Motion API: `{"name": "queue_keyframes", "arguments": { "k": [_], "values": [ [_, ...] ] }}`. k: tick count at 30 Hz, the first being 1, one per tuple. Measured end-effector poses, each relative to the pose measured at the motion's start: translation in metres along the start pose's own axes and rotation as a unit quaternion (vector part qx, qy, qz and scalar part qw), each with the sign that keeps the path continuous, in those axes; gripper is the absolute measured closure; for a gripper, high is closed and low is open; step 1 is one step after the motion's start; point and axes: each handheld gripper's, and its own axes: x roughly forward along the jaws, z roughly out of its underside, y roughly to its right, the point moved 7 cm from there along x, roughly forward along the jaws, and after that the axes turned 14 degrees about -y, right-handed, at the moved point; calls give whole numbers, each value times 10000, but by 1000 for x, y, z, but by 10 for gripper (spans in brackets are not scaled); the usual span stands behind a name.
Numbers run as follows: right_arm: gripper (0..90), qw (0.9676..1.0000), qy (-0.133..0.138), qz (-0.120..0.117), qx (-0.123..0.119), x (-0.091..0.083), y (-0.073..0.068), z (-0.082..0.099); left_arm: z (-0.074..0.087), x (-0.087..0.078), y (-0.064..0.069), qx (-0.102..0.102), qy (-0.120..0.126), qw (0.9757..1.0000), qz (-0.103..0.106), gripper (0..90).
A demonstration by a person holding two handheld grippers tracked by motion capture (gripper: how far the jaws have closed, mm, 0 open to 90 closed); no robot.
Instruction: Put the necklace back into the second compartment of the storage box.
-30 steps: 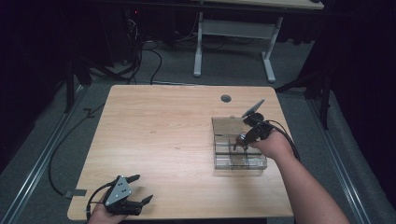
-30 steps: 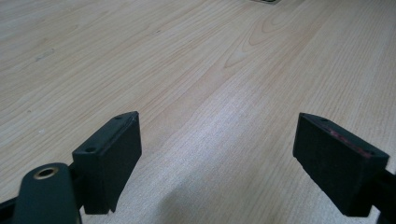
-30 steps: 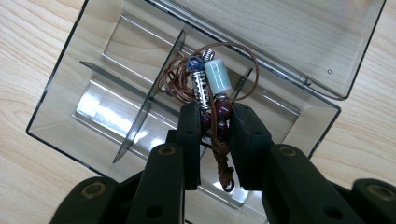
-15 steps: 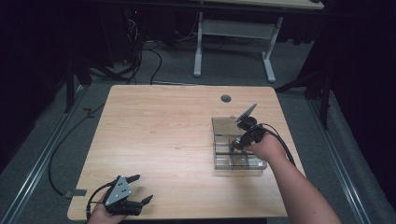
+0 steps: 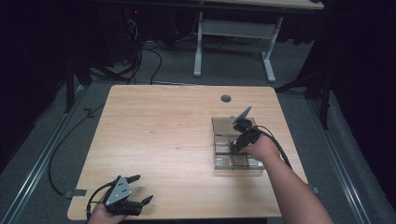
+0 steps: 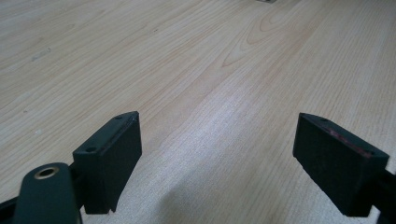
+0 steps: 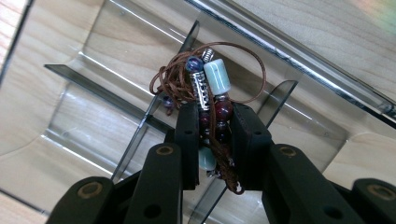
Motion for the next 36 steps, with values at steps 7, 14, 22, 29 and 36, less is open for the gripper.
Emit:
{"name": "queue_keyframes", "arguments": {
  "k": [7, 14, 22, 29, 36],
  "values": [
    [730, 9999, -77, 89, 66, 7, 2, -4, 0, 0, 0, 6, -5, 10000, 7, 158],
    [657, 9999, 123, -39, 86, -7, 1, -2, 0, 0, 0, 8, -8, 10000, 1, 158],
    [735, 9996, 217, -42, 173, -21, 4, 9, 0, 1, 0, 13, -30, 10000, -9, 159],
    [860, 9999, 141, -50, 78, -7, 1, 5, 0, 1, 0, -2, -22, 10000, -10, 159],
    [863, 9999, 101, -52, 72, 4, -3, -3, 0, 0, 0, 11, -21, 10000, 3, 159]
  ]
}}
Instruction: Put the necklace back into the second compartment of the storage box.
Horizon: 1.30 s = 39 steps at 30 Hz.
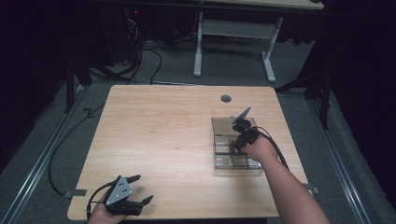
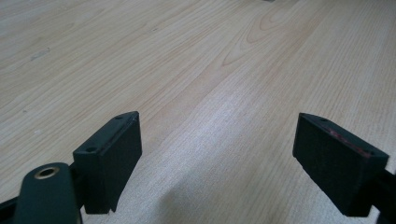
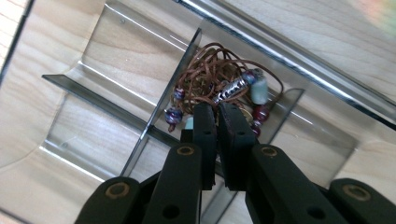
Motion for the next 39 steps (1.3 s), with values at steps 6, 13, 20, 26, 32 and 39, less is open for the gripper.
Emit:
{"name": "queue_keyframes", "arguments": {
  "k": [6, 13, 20, 26, 32, 39],
  "values": [
    [850, 10000, 27, -19, 8, 2, 0, -2, 0, 0, 0, 2, 0, 10000, -5, 159],
    [782, 10000, 8, -51, 28, -10, -2, 1, 0, 0, 0, 3, -18, 10000, -8, 160],
    [761, 9998, 85, -131, 88, -23, -2, 7, 0, 0, 0, 4, -2, 10000, -15, 159],
    [762, 9997, 93, -195, 77, -28, -3, 14, 0, 0, 0, -8, -8, 10000, -21, 159],
    [762, 9996, 69, -256, 122, -27, -3, 20, 0, 0, 0, -13, -8, 10000, -26, 159],
    [754, 9991, 67, -381, 163, -24, -6, 33, 0, 0, 0, -9, -6, 10000, -24, 159]
  ]
}}
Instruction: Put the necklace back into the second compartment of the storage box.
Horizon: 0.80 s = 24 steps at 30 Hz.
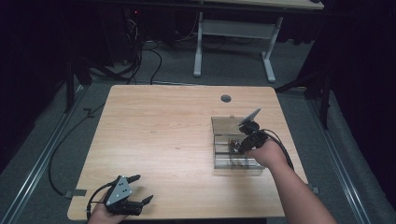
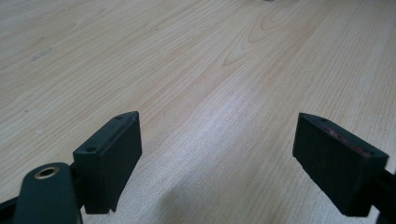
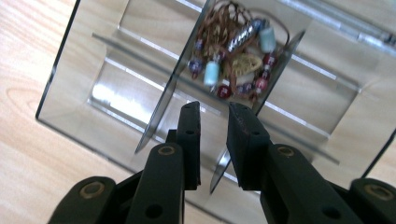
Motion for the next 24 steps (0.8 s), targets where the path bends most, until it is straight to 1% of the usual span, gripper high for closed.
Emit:
{"name": "queue_keyframes", "arguments": {
  "k": [4, 8, 11, 13, 17, 19, 24],
  "values": [
    [752, 10000, -53, 54, 12, -1, -1, 11, 0, 0, 0, -12, 12, 10000, -12, 158],
    [746, 10000, -58, 10, 57, -2, -5, 22, 0, 0, 0, -16, -16, 10000, -14, 158],
    [746, 9999, -40, -12, 122, -4, -7, 30, 0, 0, 0, -13, 8, 10000, -19, 158],
    [747, 10000, -40, -11, 88, -6, -9, 36, 0, 0, -1, -18, -4, 10000, -17, 158],
    [749, 9999, -36, -36, 123, -8, -13, 47, 0, 0, 0, -19, 3, 10000, -28, 158],
    [748, 10000, -28, -28, 82, -7, -17, 51, 0, 0, -1, -24, 5, 10000, -34, 157],
    [741, 9999, -47, -34, 96, 2, -22, 61, 0, 0, 0, -27, 15, 10000, -30, 157]
  ]
}}
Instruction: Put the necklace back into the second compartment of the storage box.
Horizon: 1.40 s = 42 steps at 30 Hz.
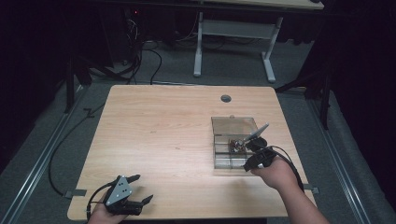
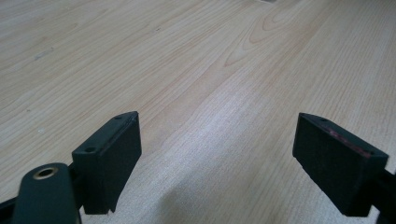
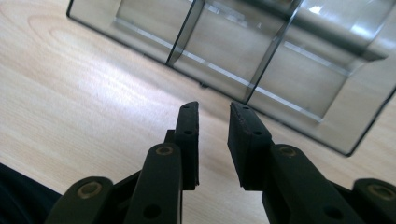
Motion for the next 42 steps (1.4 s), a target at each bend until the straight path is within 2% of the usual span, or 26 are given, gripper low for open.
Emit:
{"name": "queue_keyframes", "arguments": {
  "k": [7, 8, 9, 12, 14, 19, 22, 25, 27, 28, 31, 32, 33, 37, 38, 39, 41, 42],
  "values": [
    [683, 10000, 23, 67, -67, 13, -9, 11, 0, 0, 0, 7, -12, 10000, -25, 157],
    [662, 9999, 80, 36, -68, 14, -10, 12, 0, 0, 0, 8, 1, 10000, -53, 157],
    [646, 9996, 260, 10, -91, 17, -10, 12, 0, 0, 0, 3, 10, 10000, -60, 158],
    [632, 9988, 481, -41, -68, 23, -13, 16, 0, -1, -2, -71, 76, 9999, -66, 158],
    [615, 9978, 654, -7, -69, 27, -14, 17, 0, -1, -2, -93, 63, 9999, -70, 158],
    [579, 9909, 1325, -222, 2, 36, -14, 21, 0, 0, -2, -94, 25, 9999, -39, 158],
    [564, 9851, 1694, -287, -127, 40, -14, 24, 0, 0, -2, -79, 11, 9999, -63, 158],
    [552, 9775, 2080, -279, -217, 44, -15, 27, 0, 0, -2, -97, 14, 9999, -59, 158],
    [544, 9700, 2396, -297, -284, 47, -17, 29, 0, 0, -3, -103, 16, 9999, -57, 158],
    [541, 9677, 2488, -304, -263, 49, -18, 29, 0, 0, -3, -112, 18, 9999, -62, 158],
    [532, 9546, 2951, -299, -284, 53, -20, 31, 0, 0, -4, -169, 34, 9998, -96, 158],
    [529, 9488, 3126, -343, -290, 55, -21, 32, 0, -1, -4, -182, 39, 9998, -110, 158],
    [528, 9448, 3242, -390, -283, 56, -22, 33, 0, 0, -4, -210, 52, 9997, -125, 158],
    [510, 9223, 3838, -229, -378, 67, -21, 36, 0, 0, -6, -259, 51, 9995, -197, 158],
    [512, 9180, 3941, -222, -377, 70, -20, 37, 0, 0, -6, -265, 55, 9994, -208, 158],
    [500, 9166, 3972, -255, -370, 69, -20, 37, 0, -1, -6, -265, 58, 9994, -218, 158],
    [517, 9052, 4226, -199, -396, 65, -20, 40, 0, 0, -6, -276, 49, 9994, -215, 157],
    [519, 9037, 4261, -160, -374, 65, -20, 41, 0, 0, -6, -283, 44, 9993, -222, 158]
  ]
}}
